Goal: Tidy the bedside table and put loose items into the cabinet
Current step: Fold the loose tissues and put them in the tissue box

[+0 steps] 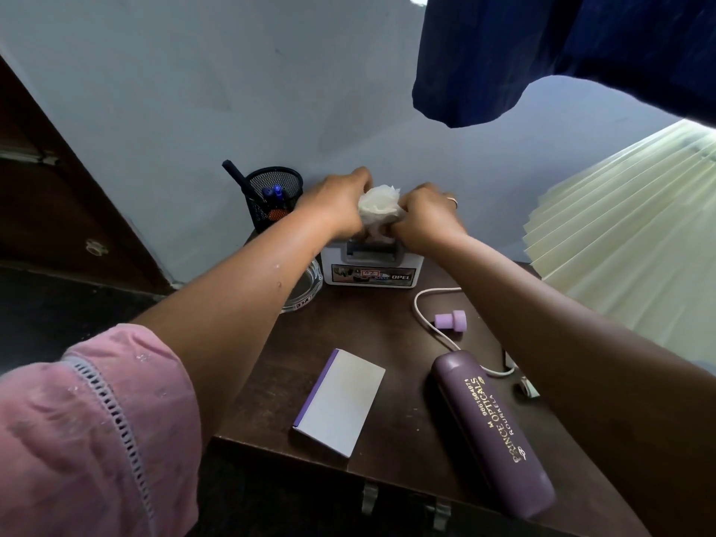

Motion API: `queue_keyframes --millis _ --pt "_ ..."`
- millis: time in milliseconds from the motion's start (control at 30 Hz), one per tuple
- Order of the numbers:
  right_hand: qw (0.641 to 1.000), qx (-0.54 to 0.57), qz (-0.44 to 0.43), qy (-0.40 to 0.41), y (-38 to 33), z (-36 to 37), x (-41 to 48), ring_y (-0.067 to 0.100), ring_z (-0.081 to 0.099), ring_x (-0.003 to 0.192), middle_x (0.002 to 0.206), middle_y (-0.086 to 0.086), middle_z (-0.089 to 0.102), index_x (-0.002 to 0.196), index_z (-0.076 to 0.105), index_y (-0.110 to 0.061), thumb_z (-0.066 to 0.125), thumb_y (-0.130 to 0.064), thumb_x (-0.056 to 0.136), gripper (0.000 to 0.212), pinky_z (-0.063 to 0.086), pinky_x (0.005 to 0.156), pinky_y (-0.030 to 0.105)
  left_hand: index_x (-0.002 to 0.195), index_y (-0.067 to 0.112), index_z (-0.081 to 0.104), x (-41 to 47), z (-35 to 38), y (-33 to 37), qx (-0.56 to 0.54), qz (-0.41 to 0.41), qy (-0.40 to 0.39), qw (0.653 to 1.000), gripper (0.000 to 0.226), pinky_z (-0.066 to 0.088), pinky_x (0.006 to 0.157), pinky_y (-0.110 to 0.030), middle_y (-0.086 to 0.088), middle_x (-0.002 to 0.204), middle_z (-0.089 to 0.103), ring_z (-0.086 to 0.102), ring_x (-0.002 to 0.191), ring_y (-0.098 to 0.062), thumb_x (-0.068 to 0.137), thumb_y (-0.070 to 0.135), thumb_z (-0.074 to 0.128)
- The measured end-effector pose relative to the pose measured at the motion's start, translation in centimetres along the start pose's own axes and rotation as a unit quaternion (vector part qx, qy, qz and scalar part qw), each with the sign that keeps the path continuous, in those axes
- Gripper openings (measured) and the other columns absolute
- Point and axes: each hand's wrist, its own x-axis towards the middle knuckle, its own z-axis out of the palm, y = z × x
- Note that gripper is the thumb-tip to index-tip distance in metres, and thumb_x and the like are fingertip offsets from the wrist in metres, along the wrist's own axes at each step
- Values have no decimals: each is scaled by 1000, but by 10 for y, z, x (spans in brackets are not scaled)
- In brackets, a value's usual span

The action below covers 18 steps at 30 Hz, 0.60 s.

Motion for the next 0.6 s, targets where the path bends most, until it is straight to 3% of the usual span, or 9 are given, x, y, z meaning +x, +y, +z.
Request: queue_keyframes --millis 33,100,267,367,500,600 --pt "1000 -17 -2 -10 -1 -1 1 37 37 120 117 14 48 99 67 -13 67 -28 82 23 40 76 33 117 25 46 -1 -2 -1 -33 -4 5 999 63 51 75 -37 -6 107 61 59 91 -27 64 21 81" --pt "999 -35 -8 -18 -2 -2 0 37 33 123 124 13 45 112 64 -12 67 -28 83 34 41 81 34 112 26 48 -1 -7 -2 -98 -16 16 995 60 55 74 -36 -1 102 64 61 84 -24 64 17 82" --pt "996 32 -58 58 1 0 -5 34 45 116 120 9 53 114 63 -22 66 -24 83 32 42 87 33 110 29 53 -3 -4 -4 -48 -7 12 999 49 54 81 -40 -3 105 62 62 92 -27 69 22 81" --pt "993 54 -71 76 4 -1 -2 30 58 105 107 4 66 108 65 -25 61 -20 85 24 50 85 37 111 26 53 -1 2 -4 -39 2 14 999 47 52 78 -37 -3 104 60 59 90 -25 72 23 79" --pt "995 33 -62 69 4 0 0 27 60 102 103 3 69 108 66 -23 58 -20 88 22 51 83 36 113 26 51 -3 4 -7 -57 -6 39 998 48 52 80 -36 -1 99 61 60 89 -25 73 23 79" --pt "991 88 -44 94 4 0 2 20 59 94 97 -1 66 114 62 -24 54 -20 91 25 45 76 29 115 22 50 -6 3 -10 -97 -17 80 992 43 51 87 -37 2 105 63 61 97 -22 79 23 73"
